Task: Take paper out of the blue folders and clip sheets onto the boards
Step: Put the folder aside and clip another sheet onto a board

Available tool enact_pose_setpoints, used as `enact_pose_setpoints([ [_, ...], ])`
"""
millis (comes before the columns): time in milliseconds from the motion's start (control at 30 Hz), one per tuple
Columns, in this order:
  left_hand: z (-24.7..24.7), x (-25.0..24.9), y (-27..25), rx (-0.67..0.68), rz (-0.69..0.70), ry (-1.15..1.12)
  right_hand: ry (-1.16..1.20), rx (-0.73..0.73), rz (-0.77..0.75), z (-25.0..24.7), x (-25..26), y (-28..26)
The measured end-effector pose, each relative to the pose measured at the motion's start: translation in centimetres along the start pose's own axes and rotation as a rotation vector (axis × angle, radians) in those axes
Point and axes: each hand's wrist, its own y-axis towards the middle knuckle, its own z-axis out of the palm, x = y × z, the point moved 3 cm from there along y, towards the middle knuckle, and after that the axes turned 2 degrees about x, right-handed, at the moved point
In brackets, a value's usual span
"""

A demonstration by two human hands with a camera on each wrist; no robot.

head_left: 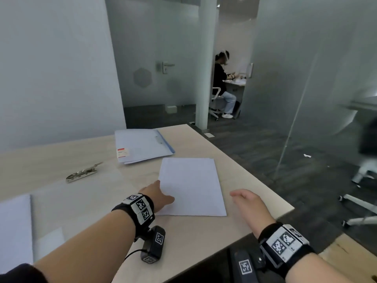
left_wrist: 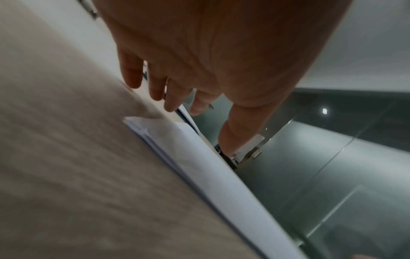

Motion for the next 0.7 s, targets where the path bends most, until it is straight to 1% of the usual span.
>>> enact_pose_setpoints([
  [67, 0.6, -1.0, 0.7, 0.041, -0.017, 0.151, -0.021, -0.023, 0.032, -1.6, -1.1, 0.0],
  [167, 1.7, -3.1, 1.0, 0.086, 0.041, 0.253, -0.065, -0.063, 0.129, -4.4, -2.9, -0.1],
  [300, 4.2, -6.7, 0.0, 0.136, 0.17, 0.294, -0.127, -0.087, 0.292, -7.5, -5.6, -1.1],
  [400, 6.5, -9.5, -1.4, 0.197, 0.289, 0.284, -0.05, -0.04, 0.388, -8.8, -7.5, -2.3],
  [467, 7.9, -10.7, -2.4, 0.244, 0.351, 0.297, 0.102, -0.018, 0.369, -9.3, -8.0, -2.9],
  [500, 8.4, -11.2, -2.8, 0.269, 0.38, 0.298, 0.184, -0.041, 0.328, -9.7, -8.1, -3.0],
  [567, 9.4, -11.6, -2.8, 0.314, 0.407, 0.238, 0.225, -0.085, 0.241, -10.4, -7.8, -2.9],
  [633, 9.6, -11.5, -2.6, 0.331, 0.404, 0.068, 0.173, -0.079, 0.169, -10.6, -6.6, -2.8],
  [700, 8.9, -11.2, -2.3, 0.265, 0.363, -0.156, 0.145, -0.048, 0.093, -10.3, -5.0, -2.8],
])
